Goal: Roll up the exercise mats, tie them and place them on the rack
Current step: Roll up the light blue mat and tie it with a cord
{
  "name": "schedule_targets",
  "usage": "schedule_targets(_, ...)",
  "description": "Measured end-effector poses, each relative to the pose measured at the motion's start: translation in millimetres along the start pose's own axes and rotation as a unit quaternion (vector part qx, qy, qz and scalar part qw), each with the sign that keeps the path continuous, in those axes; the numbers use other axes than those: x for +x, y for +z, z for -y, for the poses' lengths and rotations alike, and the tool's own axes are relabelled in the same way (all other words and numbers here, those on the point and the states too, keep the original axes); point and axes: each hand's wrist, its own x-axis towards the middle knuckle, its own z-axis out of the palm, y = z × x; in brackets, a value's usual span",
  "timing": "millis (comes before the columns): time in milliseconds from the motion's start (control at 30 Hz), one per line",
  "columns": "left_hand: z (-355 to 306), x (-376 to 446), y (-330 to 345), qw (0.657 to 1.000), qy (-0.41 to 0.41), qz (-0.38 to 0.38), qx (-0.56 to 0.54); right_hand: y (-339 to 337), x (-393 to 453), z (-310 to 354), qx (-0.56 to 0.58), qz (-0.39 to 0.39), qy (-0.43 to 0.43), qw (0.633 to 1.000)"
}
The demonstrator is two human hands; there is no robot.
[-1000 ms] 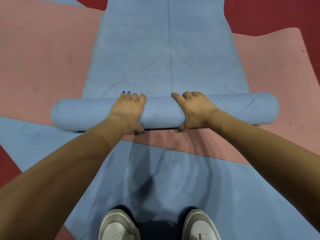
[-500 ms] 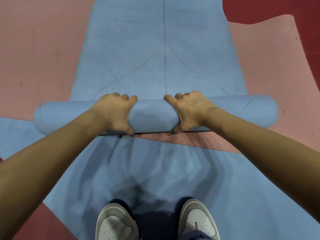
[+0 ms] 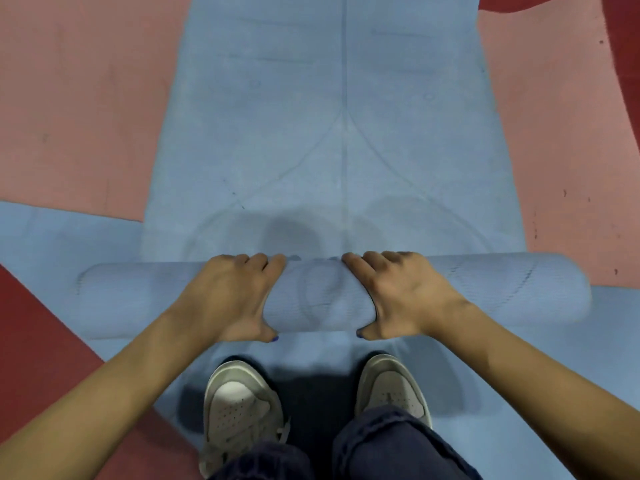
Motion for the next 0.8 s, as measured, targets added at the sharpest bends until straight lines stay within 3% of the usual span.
schedule_targets(300,-23.3,-25.1,13.4,0.999,0.003,0.015,-0.032,9.2,-34.1,11.7,0.037,0.022,-0.024,0.999)
schedule_targets(700,-9.7,-11.9,-4.7,0.994,-0.012,0.077,-0.075,-5.3,-25.2,5.7,0.078,0.105,0.024,0.991)
schedule_targets(800,-7.2,-7.3,-4.0,0.982,-0.027,0.109,-0.153,-1.7,-42.2,20.9,0.08,-0.002,0.024,0.997)
